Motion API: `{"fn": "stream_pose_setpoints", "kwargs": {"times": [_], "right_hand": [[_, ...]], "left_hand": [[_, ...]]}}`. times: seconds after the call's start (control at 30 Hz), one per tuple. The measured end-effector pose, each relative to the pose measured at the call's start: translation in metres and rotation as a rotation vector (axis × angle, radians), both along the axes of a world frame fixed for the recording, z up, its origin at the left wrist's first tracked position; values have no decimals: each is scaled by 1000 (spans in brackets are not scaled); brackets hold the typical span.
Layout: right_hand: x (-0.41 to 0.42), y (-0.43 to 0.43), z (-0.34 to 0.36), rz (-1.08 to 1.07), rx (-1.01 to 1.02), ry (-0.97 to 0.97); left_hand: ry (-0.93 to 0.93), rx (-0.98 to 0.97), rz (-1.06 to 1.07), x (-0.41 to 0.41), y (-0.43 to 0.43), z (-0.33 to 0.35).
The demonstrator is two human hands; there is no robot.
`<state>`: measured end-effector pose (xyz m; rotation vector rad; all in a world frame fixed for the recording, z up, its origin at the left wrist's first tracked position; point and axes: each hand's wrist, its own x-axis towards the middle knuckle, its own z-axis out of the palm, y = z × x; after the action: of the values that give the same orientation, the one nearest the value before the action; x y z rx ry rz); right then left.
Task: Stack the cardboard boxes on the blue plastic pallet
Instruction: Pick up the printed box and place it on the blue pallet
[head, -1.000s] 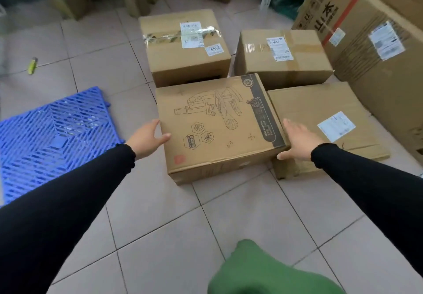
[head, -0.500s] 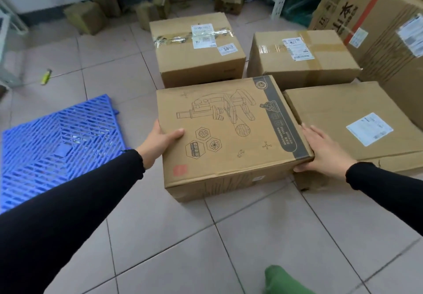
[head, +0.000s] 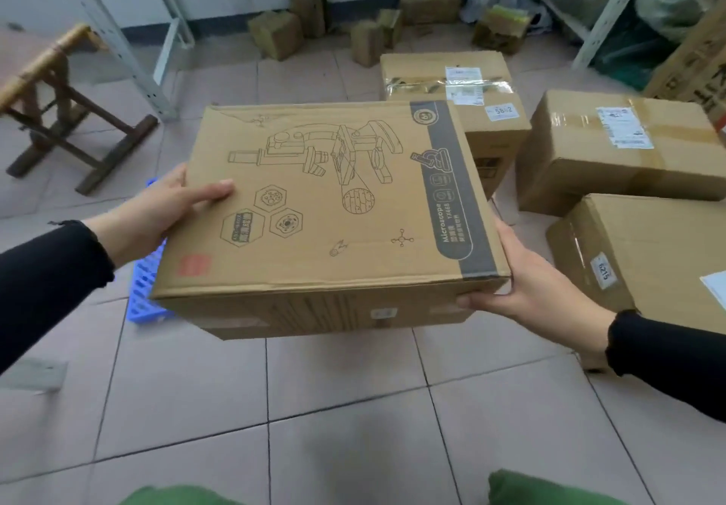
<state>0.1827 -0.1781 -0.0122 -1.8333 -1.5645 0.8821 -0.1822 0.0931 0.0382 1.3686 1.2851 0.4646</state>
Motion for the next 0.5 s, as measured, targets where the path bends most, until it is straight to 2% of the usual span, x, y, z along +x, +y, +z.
{"fn": "stream_pose_setpoints", "kwargs": {"times": [0.13,0.27,0.37,0.5], "right_hand": [[-45,70,24,71,82,55],[-89,148,31,122,118,101],[-121,197,24,145,118,143],[-156,238,0,150,95,193]], "left_hand": [[114,58,162,-65,43,32],[92,75,267,-114,75,54],[100,28,302,-143,95,58],[184,11,238,-179,121,36]]}}
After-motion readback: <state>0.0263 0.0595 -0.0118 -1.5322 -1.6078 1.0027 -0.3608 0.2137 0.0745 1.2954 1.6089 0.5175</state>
